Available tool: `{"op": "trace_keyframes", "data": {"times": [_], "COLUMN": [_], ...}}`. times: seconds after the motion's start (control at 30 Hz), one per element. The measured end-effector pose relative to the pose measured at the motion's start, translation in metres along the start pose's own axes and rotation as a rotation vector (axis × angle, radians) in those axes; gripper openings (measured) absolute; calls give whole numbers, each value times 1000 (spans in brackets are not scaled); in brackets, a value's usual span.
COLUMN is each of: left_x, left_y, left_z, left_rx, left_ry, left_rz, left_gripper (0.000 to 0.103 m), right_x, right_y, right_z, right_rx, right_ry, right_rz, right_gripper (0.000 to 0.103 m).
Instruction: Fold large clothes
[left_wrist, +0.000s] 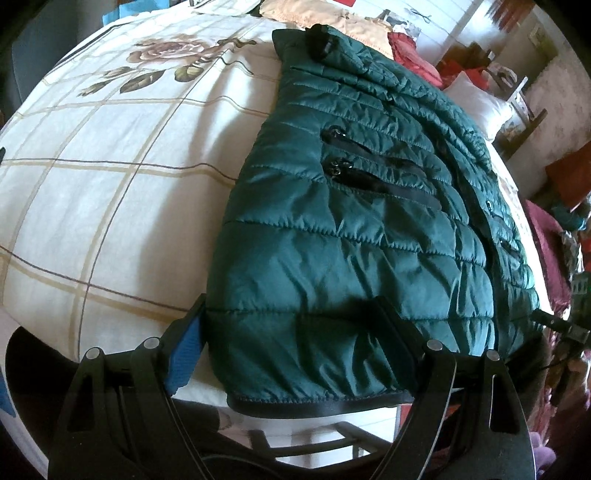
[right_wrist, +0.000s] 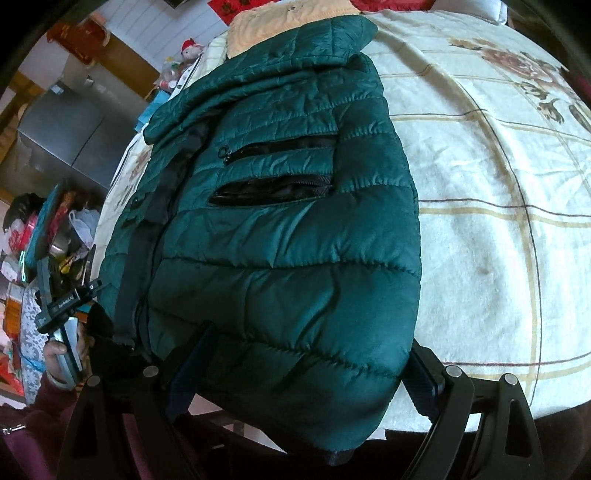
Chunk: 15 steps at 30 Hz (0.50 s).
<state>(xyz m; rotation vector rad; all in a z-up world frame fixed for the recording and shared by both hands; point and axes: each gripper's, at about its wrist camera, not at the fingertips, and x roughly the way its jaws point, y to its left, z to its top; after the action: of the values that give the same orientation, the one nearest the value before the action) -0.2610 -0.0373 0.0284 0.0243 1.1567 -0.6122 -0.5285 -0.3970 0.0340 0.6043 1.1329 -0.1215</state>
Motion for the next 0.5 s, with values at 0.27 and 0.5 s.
{"op": "trace_keyframes", "data": {"times": [0.27, 0.5], "left_x": [1, 1], "left_y": [0, -3], "left_z": [-1, -1], "left_rx": [7, 32], "left_ry": [-2, -5], "left_rz": [3, 6], "left_gripper": [85, 80], "right_x": [1, -3], "right_y": [9, 13], "right_z": [-1, 1], "right_rx": [-73, -131], "right_ry": [4, -30], "right_rz": [-38, -48], "right_gripper": [71, 32]}}
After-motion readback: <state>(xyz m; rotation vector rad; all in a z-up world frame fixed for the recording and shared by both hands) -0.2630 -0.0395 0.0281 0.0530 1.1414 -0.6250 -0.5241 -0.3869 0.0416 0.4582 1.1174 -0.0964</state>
